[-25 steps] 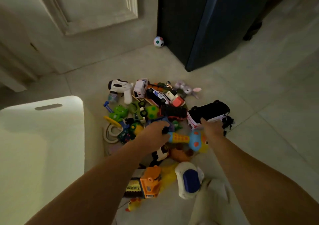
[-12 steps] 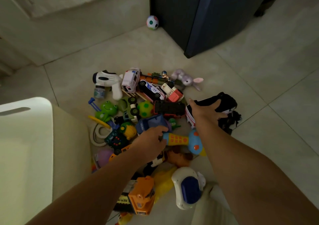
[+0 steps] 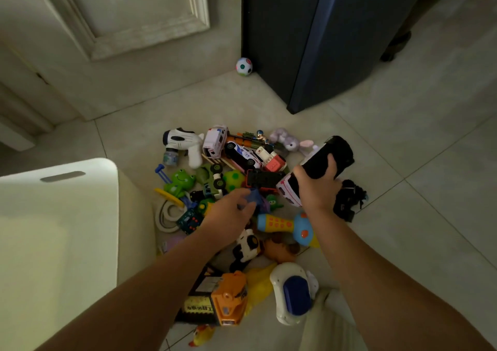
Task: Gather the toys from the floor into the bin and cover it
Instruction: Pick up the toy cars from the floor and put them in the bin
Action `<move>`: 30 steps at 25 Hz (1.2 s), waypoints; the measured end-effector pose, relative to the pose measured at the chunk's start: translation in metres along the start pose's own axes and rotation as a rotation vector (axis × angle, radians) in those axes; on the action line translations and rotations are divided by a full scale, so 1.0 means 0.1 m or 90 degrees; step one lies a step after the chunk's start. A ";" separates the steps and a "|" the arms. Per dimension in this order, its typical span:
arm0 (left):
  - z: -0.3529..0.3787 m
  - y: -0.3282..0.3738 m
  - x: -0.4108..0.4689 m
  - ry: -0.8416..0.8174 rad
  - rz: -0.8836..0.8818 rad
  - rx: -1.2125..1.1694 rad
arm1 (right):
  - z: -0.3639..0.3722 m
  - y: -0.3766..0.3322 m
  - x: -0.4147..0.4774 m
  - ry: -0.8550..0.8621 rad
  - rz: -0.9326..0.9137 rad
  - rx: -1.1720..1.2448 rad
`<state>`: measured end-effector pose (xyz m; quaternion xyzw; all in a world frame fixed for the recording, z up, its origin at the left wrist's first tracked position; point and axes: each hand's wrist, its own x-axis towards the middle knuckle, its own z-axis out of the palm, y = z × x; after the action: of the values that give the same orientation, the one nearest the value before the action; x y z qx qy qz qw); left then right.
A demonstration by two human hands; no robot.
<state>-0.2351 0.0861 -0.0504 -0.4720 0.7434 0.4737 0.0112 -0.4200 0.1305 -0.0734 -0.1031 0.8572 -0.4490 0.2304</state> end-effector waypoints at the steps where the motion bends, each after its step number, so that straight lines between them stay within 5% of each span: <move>1: -0.09 0.05 -0.06 0.018 -0.012 -0.057 | -0.02 -0.09 -0.14 -0.035 -0.031 0.061; 7: -0.85 0.20 -0.67 0.086 -0.090 -0.553 | -0.02 -0.71 -1.16 -0.390 -0.066 0.289; 11: -1.34 -0.22 -1.18 0.001 -0.102 -0.754 | 0.19 -1.01 -1.84 -0.637 -0.119 0.269; 15: -1.66 -0.87 -1.66 0.050 -0.045 -0.854 | 0.57 -1.20 -2.30 -0.814 -0.123 0.125; 19: -1.84 -1.56 -1.89 0.173 -0.061 -0.942 | 1.06 -1.09 -2.38 -0.626 -0.139 0.049; 22: -1.76 -1.90 -1.76 0.246 -0.250 -0.949 | 1.25 -0.90 -2.23 -0.453 -0.086 0.074; 25: -1.57 -2.02 -1.46 0.286 -0.422 -0.930 | 1.35 -0.66 -1.99 -0.419 -0.028 0.015; 30: -1.41 -2.04 -0.84 0.347 -0.532 -0.918 | 1.54 -0.32 -1.61 -0.396 0.032 -0.007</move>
<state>0.0181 0.0217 -0.0753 -0.6944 0.0055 0.6562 -0.2952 -0.2055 0.0630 -0.0743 -0.2159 0.7501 -0.3856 0.4919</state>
